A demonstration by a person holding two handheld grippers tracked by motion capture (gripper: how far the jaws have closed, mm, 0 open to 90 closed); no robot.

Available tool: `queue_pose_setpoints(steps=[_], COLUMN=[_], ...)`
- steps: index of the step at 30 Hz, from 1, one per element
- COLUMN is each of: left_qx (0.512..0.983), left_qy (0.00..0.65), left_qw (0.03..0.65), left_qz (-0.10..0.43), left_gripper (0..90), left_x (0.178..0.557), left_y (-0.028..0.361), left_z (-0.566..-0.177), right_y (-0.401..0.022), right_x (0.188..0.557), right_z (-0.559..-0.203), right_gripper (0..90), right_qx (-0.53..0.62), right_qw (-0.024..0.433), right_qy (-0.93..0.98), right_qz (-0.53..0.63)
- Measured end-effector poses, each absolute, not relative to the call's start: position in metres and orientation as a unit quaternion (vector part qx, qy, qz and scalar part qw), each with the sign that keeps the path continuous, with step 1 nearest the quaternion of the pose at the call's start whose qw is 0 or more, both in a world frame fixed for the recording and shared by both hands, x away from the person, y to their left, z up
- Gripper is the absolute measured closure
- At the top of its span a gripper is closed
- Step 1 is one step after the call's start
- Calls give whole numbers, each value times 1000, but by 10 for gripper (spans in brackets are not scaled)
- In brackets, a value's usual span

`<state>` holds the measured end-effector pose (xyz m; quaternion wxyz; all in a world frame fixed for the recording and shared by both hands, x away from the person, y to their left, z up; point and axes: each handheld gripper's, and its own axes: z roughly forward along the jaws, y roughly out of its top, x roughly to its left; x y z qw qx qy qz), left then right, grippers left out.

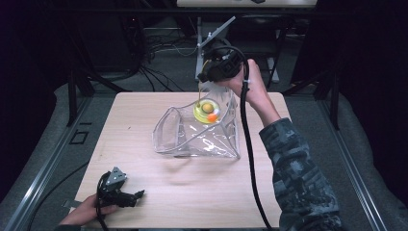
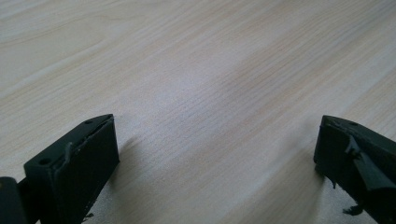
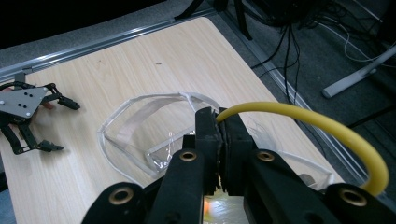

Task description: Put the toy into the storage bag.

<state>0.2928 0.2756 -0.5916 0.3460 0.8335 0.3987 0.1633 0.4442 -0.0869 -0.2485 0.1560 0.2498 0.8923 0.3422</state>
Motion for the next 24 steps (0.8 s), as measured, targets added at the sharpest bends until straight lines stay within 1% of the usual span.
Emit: queue_pose_setpoints(steps=[13,24], left_qx=[834,834], left_qy=[398,398], left_qw=[346,346], left_qz=[164,164], left_gripper=[0,0], left_x=[293,293], left_y=[276,276], left_z=[-592,-592], right_y=[-88,-89], right_x=[454,460], right_z=[-282,-318], right_gripper=[878,880], right_qx=[261,270], right_qw=[132,97], right_qy=[897,903], right_qz=[331,319])
